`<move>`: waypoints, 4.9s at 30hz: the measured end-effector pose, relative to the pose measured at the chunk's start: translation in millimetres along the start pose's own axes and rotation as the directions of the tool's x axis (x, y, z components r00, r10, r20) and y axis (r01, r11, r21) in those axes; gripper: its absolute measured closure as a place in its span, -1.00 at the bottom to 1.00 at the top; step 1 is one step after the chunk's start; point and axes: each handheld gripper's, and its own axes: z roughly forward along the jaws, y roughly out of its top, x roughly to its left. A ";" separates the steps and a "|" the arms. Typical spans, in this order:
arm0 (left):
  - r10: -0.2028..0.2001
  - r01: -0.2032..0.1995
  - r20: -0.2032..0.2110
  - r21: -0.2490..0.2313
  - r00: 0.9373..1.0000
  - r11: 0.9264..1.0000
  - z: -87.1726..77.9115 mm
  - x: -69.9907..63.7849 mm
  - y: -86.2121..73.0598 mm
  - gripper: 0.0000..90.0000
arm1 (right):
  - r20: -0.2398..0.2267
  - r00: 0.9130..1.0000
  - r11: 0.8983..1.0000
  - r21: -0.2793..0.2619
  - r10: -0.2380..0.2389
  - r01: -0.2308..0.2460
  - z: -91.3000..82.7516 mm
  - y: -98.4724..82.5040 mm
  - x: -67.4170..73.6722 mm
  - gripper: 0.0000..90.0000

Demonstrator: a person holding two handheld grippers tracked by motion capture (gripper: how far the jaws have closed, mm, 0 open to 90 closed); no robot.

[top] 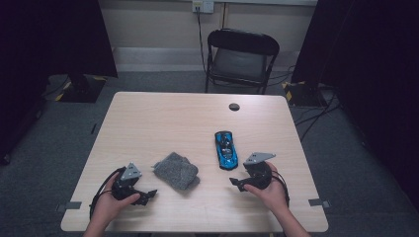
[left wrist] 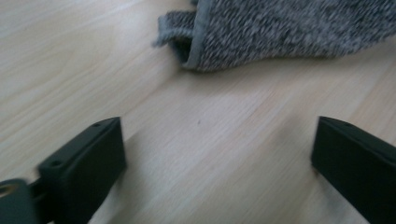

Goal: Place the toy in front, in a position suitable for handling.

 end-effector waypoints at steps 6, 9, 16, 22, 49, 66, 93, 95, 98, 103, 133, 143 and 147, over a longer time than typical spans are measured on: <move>0.017 -0.017 0.010 0.001 1.000 1.000 2.6 -2.7 3.5 -0.69 | 0.019 0.999 0.999 -0.017 0.030 -0.030 3.0 8.6 -7.5 -0.62; 0.019 -0.019 0.011 -0.003 1.000 1.000 3.2 -2.5 3.3 -0.70 | 0.030 0.998 0.998 -0.034 0.061 -0.060 5.7 12.5 -11.0 -0.63; 0.025 -0.024 0.015 -0.015 1.000 1.000 4.3 -3.3 1.8 -0.77 | 0.047 0.991 0.992 -0.031 0.127 -0.126 18.5 21.8 -18.6 -0.64; 0.026 -0.026 0.019 -0.020 0.999 0.999 4.3 -2.9 1.2 -0.77 | 0.076 0.985 0.988 -0.043 0.153 -0.151 28.9 35.1 -19.4 -0.69; 0.031 -0.031 0.023 -0.019 0.999 0.999 4.3 -2.5 1.2 -0.78 | 0.167 0.957 0.972 -0.045 0.236 -0.231 64.7 50.1 -17.2 -0.68; 0.031 -0.031 0.023 -0.017 0.999 0.999 4.4 -2.4 1.4 -0.79 | 0.210 0.950 0.972 -0.065 0.233 -0.224 73.2 44.6 -11.2 -0.71; 0.032 -0.032 0.022 -0.017 0.999 0.999 4.5 -2.3 1.5 -0.79 | 0.221 0.954 0.979 -0.052 0.204 -0.197 71.8 36.4 -8.5 -0.60; 0.031 -0.031 0.023 -0.018 0.999 0.999 4.6 -2.4 1.5 -0.79 | 0.216 0.957 0.981 -0.046 0.195 -0.189 70.8 36.0 -8.9 -0.59; 0.032 -0.031 0.023 -0.018 0.999 0.999 4.6 -2.4 1.5 -0.79 | 0.211 0.961 0.984 -0.044 0.178 -0.172 69.1 34.2 -8.5 -0.59; 0.032 -0.032 0.024 -0.016 0.999 0.999 4.4 -2.3 1.6 -0.79 | 0.197 0.967 0.987 -0.038 0.163 -0.158 65.0 30.6 -8.2 -0.58; 0.031 -0.031 0.015 -0.012 0.999 0.999 5.6 -3.5 2.6 -0.83 | 0.094 0.993 0.998 -0.004 0.065 -0.065 29.7 -0.5 -4.3 -0.54; 0.031 -0.030 0.014 -0.012 0.999 0.999 5.6 -3.6 2.6 -0.83 | 0.067 0.997 0.999 -0.007 0.046 -0.046 22.9 -7.4 -4.7 -0.53; 0.029 -0.029 0.014 -0.011 0.999 1.000 5.6 -3.7 2.6 -0.83 | 0.059 0.997 0.999 -0.008 0.040 -0.039 18.9 -11.3 -3.7 -0.52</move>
